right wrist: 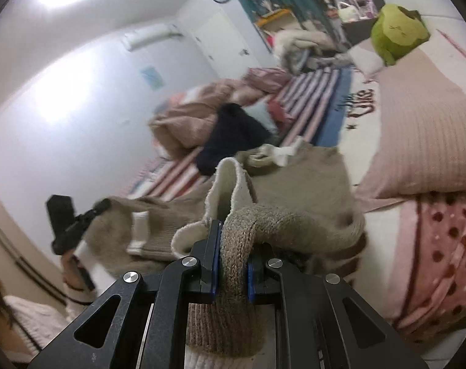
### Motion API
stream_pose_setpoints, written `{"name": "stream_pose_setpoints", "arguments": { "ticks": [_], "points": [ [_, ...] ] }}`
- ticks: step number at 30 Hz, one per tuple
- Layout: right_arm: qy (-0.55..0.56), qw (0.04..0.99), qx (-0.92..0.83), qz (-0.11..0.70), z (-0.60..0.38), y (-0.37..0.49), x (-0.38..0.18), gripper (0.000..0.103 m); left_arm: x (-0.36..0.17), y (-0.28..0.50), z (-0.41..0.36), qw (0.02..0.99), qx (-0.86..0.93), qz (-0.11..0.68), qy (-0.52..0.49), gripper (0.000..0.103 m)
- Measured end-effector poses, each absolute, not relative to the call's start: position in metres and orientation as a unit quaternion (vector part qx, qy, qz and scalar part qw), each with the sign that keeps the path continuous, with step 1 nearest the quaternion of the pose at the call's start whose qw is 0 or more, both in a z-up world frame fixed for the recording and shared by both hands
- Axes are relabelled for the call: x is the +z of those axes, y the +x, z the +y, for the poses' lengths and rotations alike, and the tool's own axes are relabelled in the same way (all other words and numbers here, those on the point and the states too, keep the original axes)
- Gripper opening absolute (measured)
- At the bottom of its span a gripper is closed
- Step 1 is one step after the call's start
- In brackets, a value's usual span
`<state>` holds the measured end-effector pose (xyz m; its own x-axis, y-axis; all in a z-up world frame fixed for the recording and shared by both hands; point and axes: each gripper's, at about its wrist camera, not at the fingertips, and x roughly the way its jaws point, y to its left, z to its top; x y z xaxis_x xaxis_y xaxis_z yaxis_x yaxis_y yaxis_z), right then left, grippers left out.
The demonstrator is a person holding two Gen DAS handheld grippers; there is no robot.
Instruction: Fold small clothes
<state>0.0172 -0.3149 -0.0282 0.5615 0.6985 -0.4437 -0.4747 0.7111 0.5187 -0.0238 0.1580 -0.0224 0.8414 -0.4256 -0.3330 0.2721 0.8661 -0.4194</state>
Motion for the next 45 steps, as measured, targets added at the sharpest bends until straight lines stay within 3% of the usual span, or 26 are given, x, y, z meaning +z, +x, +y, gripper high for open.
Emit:
{"name": "stream_pose_setpoints", "arguments": {
  "ticks": [9, 14, 17, 19, 20, 21, 22, 23, 24, 31, 35, 37, 38, 39, 40, 41, 42, 43, 45],
  "points": [
    [0.133, 0.877, 0.264, 0.379, -0.303, 0.165, -0.034, 0.008, -0.066, 0.135, 0.184, 0.94, -0.11, 0.276, -0.169, 0.008],
    [0.142, 0.857, 0.218, 0.444, -0.298, 0.252, -0.089, 0.012, -0.127, 0.225, 0.189, 0.912, -0.092, 0.36, -0.173, 0.011],
    [0.156, 0.832, 0.223, 0.483, -0.3, 0.275, -0.117, 0.024, -0.151, 0.248, 0.189, 0.893, -0.106, 0.402, -0.174, 0.019],
    [0.164, 0.825, 0.237, 0.486, -0.304, 0.27, -0.119, 0.037, -0.146, 0.24, 0.194, 0.893, -0.137, 0.393, -0.174, 0.031],
    [0.163, 0.824, 0.251, 0.481, -0.307, 0.265, -0.114, 0.043, -0.14, 0.232, 0.197, 0.894, -0.154, 0.384, -0.173, 0.043],
    [0.159, 0.825, 0.261, 0.476, -0.307, 0.258, -0.109, 0.06, -0.132, 0.222, 0.199, 0.895, -0.175, 0.374, -0.169, 0.056],
    [0.149, 0.825, 0.277, 0.47, -0.307, 0.248, -0.101, 0.079, -0.123, 0.211, 0.2, 0.896, -0.2, 0.365, -0.154, 0.063],
    [0.13, 0.831, 0.281, 0.462, -0.305, 0.237, -0.093, 0.087, -0.115, 0.201, 0.199, 0.9, -0.209, 0.358, -0.138, 0.072],
    [0.111, 0.839, 0.276, 0.455, -0.302, 0.228, -0.088, 0.093, -0.106, 0.191, 0.196, 0.906, -0.209, 0.35, -0.118, 0.075],
    [-0.055, 0.861, 0.287, 0.416, -0.254, 0.176, -0.067, 0.093, -0.089, 0.158, 0.167, 0.909, -0.253, 0.328, -0.037, 0.087],
    [-0.148, 0.846, 0.283, 0.427, -0.219, 0.174, -0.1, 0.092, -0.121, 0.181, 0.147, 0.9, -0.2, 0.387, -0.007, 0.087],
    [-0.177, 0.859, 0.238, 0.417, -0.215, 0.181, -0.109, 0.085, -0.137, 0.196, 0.15, 0.902, -0.161, 0.401, -0.013, 0.087],
    [-0.184, 0.871, 0.203, 0.407, -0.217, 0.189, -0.11, 0.078, -0.144, 0.204, 0.153, 0.904, -0.14, 0.404, -0.019, 0.087],
    [-0.183, 0.879, 0.183, 0.4, -0.22, 0.195, -0.109, 0.065, -0.147, 0.21, 0.156, 0.906, -0.126, 0.404, -0.026, 0.087],
    [-0.175, 0.888, 0.164, 0.393, -0.224, 0.201, -0.106, 0.048, -0.15, 0.217, 0.162, 0.907, -0.118, 0.401, -0.04, 0.086],
    [-0.163, 0.897, 0.146, 0.384, -0.232, 0.209, -0.102, 0.036, -0.152, 0.223, 0.167, 0.908, -0.116, 0.398, -0.052, 0.086],
    [-0.153, 0.903, 0.133, 0.379, -0.239, 0.218, -0.098, 0.016, -0.152, 0.228, 0.172, 0.909, -0.119, 0.395, -0.065, 0.086],
    [-0.141, 0.906, 0.128, 0.377, -0.245, 0.226, -0.094, 0.008, -0.153, 0.234, 0.175, 0.907, -0.121, 0.396, -0.074, 0.086],
    [-0.119, 0.904, 0.141, 0.387, -0.254, 0.248, -0.089, 0.007, -0.153, 0.247, 0.176, 0.901, -0.128, 0.406, -0.079, 0.086]
  ]
}}
